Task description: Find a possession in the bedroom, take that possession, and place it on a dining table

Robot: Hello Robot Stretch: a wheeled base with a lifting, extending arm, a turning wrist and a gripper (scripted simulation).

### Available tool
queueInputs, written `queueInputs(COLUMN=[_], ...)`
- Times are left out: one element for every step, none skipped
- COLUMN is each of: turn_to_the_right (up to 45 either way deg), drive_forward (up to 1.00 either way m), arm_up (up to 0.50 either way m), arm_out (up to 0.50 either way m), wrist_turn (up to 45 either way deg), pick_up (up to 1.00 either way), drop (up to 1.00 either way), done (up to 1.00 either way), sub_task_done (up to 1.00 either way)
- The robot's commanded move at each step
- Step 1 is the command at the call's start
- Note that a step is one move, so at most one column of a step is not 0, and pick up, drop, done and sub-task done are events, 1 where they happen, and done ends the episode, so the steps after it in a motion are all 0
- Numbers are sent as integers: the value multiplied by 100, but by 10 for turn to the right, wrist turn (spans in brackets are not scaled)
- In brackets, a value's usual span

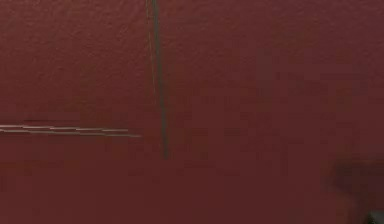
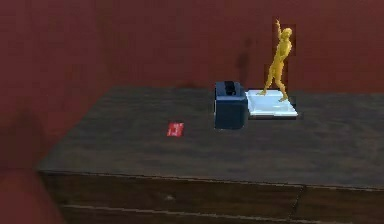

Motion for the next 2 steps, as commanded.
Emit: queueInputs(turn_to_the_right=[450,150], drive_forward=[0,0], arm_up=[0,0], arm_out=[0,0], wrist_turn=[0,0], pick_up=[0,0], drop=[0,0], done=[0,0], sub_task_done=[0,0])
